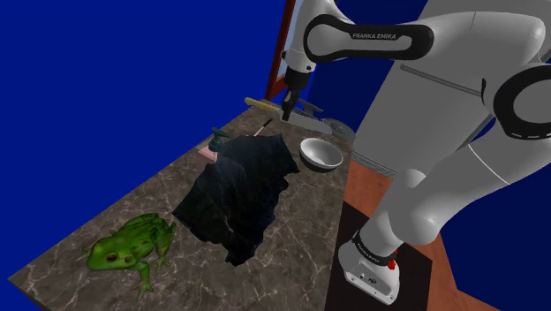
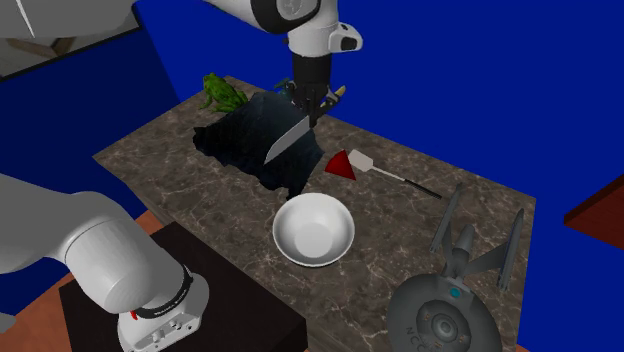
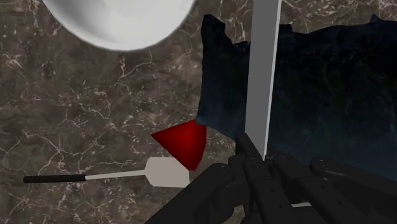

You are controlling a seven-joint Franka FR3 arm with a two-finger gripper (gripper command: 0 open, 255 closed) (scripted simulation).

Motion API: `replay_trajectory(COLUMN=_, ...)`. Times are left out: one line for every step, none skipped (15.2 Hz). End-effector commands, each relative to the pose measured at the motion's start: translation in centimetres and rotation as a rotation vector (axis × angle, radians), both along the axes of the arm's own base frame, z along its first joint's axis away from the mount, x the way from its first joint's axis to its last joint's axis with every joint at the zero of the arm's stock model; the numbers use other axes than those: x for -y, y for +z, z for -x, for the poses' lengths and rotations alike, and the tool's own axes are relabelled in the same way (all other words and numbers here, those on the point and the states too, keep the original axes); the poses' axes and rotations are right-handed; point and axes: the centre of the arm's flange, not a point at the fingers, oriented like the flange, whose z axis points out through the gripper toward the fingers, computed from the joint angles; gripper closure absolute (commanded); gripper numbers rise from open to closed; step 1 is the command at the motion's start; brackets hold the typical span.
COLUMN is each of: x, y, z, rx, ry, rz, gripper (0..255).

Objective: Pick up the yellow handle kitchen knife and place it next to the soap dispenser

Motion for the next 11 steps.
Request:
replay_trajectory(x=0.1, y=-1.1, z=0.1, rx=0.0, ry=0.0, rz=0.0, gripper=255)
replay_trajectory(x=0.1, y=-1.6, z=0.1, rx=0.0, ry=0.0, rz=0.0, gripper=255)
replay_trajectory(x=0.1, y=-2.1, z=0.1, rx=0.0, ry=0.0, rz=0.0, gripper=255)
replay_trajectory(x=0.1, y=-2.7, z=0.1, rx=0.0, ry=0.0, rz=0.0, gripper=255)
replay_trajectory(x=0.1, y=-3.2, z=0.1, rx=0.0, ry=0.0, rz=0.0, gripper=255)
replay_trajectory(x=0.1, y=-3.7, z=0.1, rx=0.0, ry=0.0, rz=0.0, gripper=255)
replay_trajectory(x=0.1, y=-4.2, z=0.1, rx=0.0, ry=0.0, rz=0.0, gripper=255)
replay_trajectory(x=0.1, y=-4.8, z=0.1, rx=0.0, ry=0.0, rz=0.0, gripper=255)
replay_trajectory(x=0.1, y=-5.3, z=0.1, rx=0.0, ry=0.0, rz=0.0, gripper=255)
replay_trajectory(x=0.1, y=-5.8, z=0.1, rx=0.0, ry=0.0, rz=0.0, gripper=255)
replay_trajectory(x=0.1, y=-6.4, z=0.1, rx=0.0, ry=0.0, rz=0.0, gripper=255)
